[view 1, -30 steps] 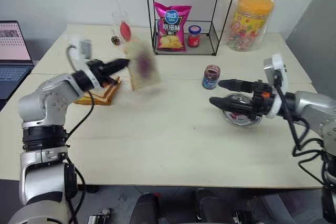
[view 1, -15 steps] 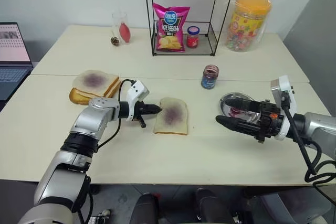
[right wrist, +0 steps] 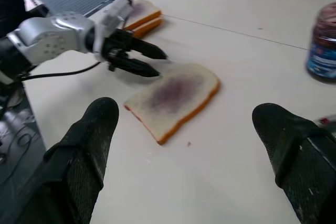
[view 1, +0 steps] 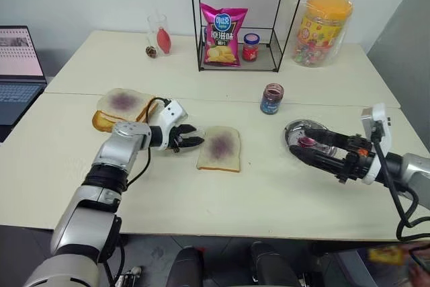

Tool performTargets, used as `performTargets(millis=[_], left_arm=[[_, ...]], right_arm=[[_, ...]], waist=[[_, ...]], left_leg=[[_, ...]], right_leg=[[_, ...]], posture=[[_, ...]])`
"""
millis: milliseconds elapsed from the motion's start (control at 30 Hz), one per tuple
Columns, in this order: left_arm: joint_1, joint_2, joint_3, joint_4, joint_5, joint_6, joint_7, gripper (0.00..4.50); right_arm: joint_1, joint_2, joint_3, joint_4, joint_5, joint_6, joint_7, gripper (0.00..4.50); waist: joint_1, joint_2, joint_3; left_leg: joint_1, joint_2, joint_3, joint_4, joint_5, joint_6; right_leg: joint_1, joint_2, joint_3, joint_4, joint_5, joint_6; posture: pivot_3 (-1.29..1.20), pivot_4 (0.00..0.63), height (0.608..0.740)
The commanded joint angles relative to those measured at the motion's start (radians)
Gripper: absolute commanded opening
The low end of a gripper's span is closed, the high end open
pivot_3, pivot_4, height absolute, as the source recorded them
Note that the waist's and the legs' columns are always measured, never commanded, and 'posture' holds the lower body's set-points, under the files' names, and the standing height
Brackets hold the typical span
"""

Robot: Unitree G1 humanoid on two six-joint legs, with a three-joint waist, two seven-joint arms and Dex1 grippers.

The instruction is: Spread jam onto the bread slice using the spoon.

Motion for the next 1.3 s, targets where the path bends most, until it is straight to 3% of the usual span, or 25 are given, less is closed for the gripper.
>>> performTargets(millis=[33,167,333,467,600,1133,1300], left_arm=[[0.010,0.065,0.038,-0.142,-0.010,-0.027,-0.062,3.65],[0.002,0.064,0.081,-0.263,-0.092,-0.011,-0.126,4.46],[-0.003,0.004,0.054,-0.460,-0.192,0.052,-0.200,4.46],[-0.028,-0.057,0.047,-0.478,-0.184,0.049,-0.162,4.46],[-0.035,-0.098,0.016,-0.479,-0.159,0.037,-0.145,4.46],[-0.017,-0.133,0.018,-0.492,-0.155,0.031,-0.110,4.46],[-0.009,-0.128,0.023,-0.495,-0.156,0.029,-0.106,4.50]], right_arm=[[0.092,0.060,-0.151,0.030,0.024,-0.039,-0.074,4.50],[0.147,0.136,-0.222,0.067,0.059,-0.048,-0.152,4.50],[0.126,0.309,-0.265,0.226,0.178,-0.048,-0.373,4.50],[0.082,0.394,-0.263,0.297,0.250,-0.064,-0.502,4.50],[-0.036,0.457,-0.253,0.423,0.225,-0.136,-0.637,4.50],[-0.341,0.507,-0.180,0.874,-0.011,-0.361,-0.517,4.50],[-0.343,0.510,-0.184,0.880,-0.025,-0.359,-0.495,3.27]], waist=[[0.003,0.000,0.000],[0.007,0.000,0.000],[0.004,0.002,-0.001],[0.003,0.011,-0.002],[-0.011,0.013,-0.002],[-0.033,0.013,-0.002],[-0.040,0.013,-0.002]], left_leg=[[0.000,0.000,-0.001,0.000,0.000,0.000],[-0.001,0.000,-0.004,0.001,0.000,0.000],[0.000,0.000,-0.006,0.002,0.000,0.000],[0.000,0.000,-0.008,0.002,0.000,0.000],[0.002,0.000,-0.009,0.001,0.001,0.001],[0.011,0.000,-0.010,0.002,0.001,0.001],[0.011,0.000,-0.010,0.001,0.001,0.001]], right_leg=[[0.000,0.000,-0.001,0.000,0.000,0.000],[0.001,-0.001,-0.005,0.000,0.000,-0.001],[0.003,-0.001,-0.007,0.001,0.000,-0.001],[0.005,-0.001,-0.009,0.000,0.000,-0.002],[0.006,0.001,-0.009,0.001,0.000,-0.002],[0.016,0.001,-0.009,-0.001,0.000,-0.002],[0.016,0.001,-0.009,-0.001,0.000,-0.002]], posture=[[0.00,0.150,0.740],[0.00,0.150,0.740],[0.00,0.150,0.740],[0.00,0.150,0.740],[0.00,0.150,0.740],[0.00,0.150,0.740],[0.00,0.150,0.740]])
